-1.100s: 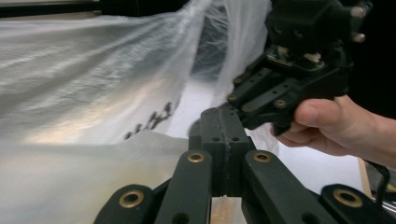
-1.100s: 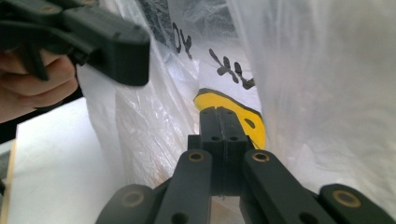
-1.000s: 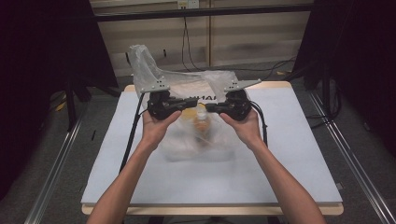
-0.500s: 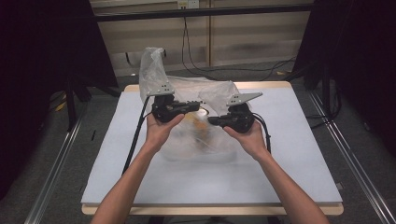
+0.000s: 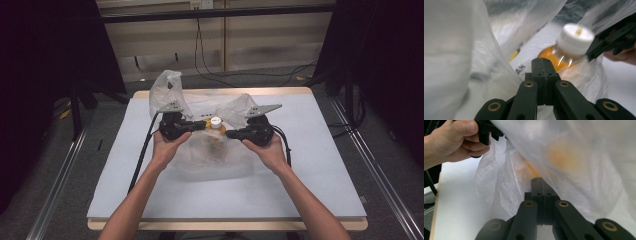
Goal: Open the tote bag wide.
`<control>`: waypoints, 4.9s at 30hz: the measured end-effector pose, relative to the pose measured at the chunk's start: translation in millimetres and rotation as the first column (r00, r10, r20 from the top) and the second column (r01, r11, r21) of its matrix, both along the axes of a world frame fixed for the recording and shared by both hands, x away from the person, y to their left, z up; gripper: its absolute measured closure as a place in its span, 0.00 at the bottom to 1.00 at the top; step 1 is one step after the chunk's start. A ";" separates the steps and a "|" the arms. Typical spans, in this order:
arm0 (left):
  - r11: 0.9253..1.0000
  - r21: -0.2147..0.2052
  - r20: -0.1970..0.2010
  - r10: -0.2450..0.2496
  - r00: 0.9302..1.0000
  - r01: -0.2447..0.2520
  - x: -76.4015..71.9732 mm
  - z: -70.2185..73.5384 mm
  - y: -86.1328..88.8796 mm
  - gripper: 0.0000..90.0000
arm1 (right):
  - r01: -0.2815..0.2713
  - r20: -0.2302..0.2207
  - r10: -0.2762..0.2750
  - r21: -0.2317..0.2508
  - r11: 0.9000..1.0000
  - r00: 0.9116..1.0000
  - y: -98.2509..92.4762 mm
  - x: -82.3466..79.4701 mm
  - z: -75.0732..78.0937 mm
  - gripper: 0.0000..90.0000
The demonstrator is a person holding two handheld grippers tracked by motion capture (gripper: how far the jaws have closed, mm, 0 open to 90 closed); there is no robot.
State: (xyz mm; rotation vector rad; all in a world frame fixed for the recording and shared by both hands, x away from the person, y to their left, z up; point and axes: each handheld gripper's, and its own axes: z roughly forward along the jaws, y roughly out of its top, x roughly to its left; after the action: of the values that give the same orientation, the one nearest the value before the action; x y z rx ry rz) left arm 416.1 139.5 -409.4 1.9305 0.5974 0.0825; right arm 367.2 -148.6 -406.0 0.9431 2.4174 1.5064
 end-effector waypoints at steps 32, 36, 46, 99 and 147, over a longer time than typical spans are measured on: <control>0.969 0.224 -0.124 -0.079 0.989 0.106 -5.5 -71.6 -4.2 1.00 | 0.074 -0.156 -0.091 -0.111 0.991 0.984 -13.9 21.5 -83.2 1.00; 0.979 0.178 -0.110 -0.080 0.991 0.099 -11.9 -58.5 0.2 1.00 | 0.089 -0.087 -0.092 -0.036 0.995 0.992 -18.2 14.9 -66.6 1.00; 0.991 0.067 -0.011 -0.118 0.993 0.118 -38.9 -20.4 17.3 1.00 | 0.081 -0.007 -0.081 0.072 0.994 0.997 -30.2 -2.4 -22.0 1.00; 0.888 0.444 -0.081 -0.094 0.992 0.120 16.2 -62.7 -9.4 1.00 | -0.077 -0.181 0.011 -0.366 0.927 0.983 8.3 47.4 -66.5 1.00; 0.967 0.248 -0.012 -0.063 0.998 0.064 -25.4 -30.1 75.7 1.00 | -0.042 -0.107 0.011 -0.289 0.956 0.994 -74.1 -10.6 -39.0 1.00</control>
State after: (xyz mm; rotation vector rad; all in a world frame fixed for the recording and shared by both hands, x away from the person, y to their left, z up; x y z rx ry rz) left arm 390.6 215.1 -439.5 2.1912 0.5476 0.1178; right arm 356.6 -222.8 -445.0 0.9479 2.6384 1.0877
